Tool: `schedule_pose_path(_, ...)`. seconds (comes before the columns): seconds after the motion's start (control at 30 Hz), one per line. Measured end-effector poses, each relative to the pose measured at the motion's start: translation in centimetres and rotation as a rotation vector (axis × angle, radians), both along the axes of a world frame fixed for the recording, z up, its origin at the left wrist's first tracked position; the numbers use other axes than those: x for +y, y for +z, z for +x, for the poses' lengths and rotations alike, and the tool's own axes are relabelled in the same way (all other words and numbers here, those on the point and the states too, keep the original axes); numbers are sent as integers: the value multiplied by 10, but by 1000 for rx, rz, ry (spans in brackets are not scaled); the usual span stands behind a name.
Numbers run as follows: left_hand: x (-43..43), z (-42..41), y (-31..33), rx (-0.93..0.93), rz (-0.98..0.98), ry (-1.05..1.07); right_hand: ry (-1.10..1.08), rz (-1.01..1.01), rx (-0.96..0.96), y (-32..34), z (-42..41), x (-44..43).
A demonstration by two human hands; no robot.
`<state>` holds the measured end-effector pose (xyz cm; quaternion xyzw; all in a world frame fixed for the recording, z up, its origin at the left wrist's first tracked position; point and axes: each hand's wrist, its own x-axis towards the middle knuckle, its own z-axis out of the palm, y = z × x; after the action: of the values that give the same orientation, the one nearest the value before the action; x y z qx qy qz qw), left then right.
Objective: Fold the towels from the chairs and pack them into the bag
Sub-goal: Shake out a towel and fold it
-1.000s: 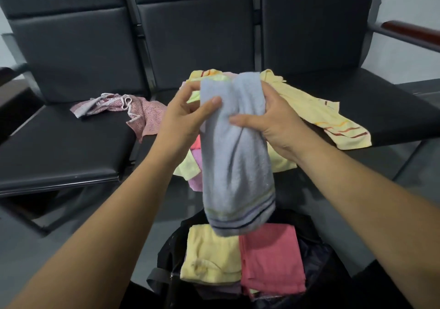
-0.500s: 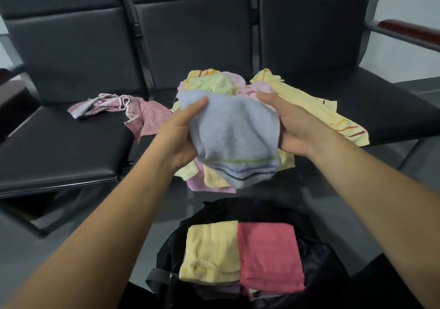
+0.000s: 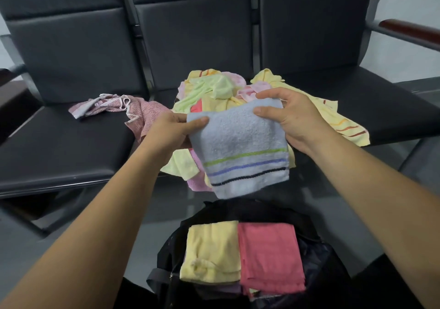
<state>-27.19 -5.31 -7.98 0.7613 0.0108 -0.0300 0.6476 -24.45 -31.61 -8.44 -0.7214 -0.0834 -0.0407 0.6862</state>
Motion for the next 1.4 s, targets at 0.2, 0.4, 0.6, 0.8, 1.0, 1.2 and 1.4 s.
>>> schedule_pose_path(0.2, 3, 5, -4, 39, -101, -196, 165, 296, 179, 6, -2, -1)
schedule_pose_path(0.4, 4, 2, -4, -18, 96, -59, -23, -291, 5, 8, -2, -10)
schedule_pose_path(0.6, -6, -1, 1, -135, -91, -59, -104, -275, -45, 14, -5, -11)
schedule_pose_path(0.8, -14, -5, 0, -242, -122, 37, -46, 385, 260, 10, 2, -14)
schedule_pose_path(1.0, -20, -9, -1, -311, -197, 8, 194, 252, 182, 22, -9, -18)
schedule_pose_path(1.2, -28, -15, -2, -414, -104, 10, -129, -388, -93, 26, -10, -35)
schedule_pose_path(1.4, -47, -26, -3, -402, -147, -7, 69, 120, 154, 10, -6, -42)
